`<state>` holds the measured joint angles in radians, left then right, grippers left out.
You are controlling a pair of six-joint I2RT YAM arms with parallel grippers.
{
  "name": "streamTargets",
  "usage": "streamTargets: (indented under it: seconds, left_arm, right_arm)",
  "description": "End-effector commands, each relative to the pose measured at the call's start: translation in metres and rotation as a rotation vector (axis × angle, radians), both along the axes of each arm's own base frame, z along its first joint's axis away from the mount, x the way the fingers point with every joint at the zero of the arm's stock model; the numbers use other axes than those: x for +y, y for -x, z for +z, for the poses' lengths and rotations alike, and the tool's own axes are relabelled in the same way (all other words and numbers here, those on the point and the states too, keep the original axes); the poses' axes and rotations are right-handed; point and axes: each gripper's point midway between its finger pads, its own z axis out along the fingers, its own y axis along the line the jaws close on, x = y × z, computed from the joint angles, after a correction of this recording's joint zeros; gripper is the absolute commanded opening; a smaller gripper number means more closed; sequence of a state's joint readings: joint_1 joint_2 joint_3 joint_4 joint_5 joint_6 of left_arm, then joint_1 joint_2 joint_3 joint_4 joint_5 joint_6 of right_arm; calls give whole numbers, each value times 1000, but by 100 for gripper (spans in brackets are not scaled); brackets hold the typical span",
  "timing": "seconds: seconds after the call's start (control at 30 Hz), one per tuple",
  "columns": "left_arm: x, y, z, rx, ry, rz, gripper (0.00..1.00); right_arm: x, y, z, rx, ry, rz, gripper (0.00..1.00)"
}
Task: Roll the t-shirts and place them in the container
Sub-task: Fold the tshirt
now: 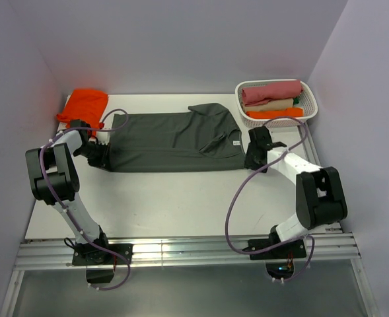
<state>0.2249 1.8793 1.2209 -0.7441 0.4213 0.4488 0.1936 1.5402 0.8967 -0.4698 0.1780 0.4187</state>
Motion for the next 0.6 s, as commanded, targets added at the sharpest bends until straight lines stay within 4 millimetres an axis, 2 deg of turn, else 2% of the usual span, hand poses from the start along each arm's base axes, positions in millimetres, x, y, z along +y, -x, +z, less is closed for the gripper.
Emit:
streamTargets:
  seconds: [0.0,0.2,0.37,0.57]
  left_arm:
    - [6,20,-8,61,-44,-18,0]
    - [6,21,-6,55,-46,-22,0]
    - [6,19,-5,53,-42,-23,0]
    - [5,18,-7,57,-36,-22,0]
  right_arm:
    - [18,-6,6,-107,-144,-48,52]
    - [26,-7,9,-201,-233,-99,55]
    - [18,-16,9,-207,-198,-146,61]
    - [13,-29,-1,-199,-215,-183,61]
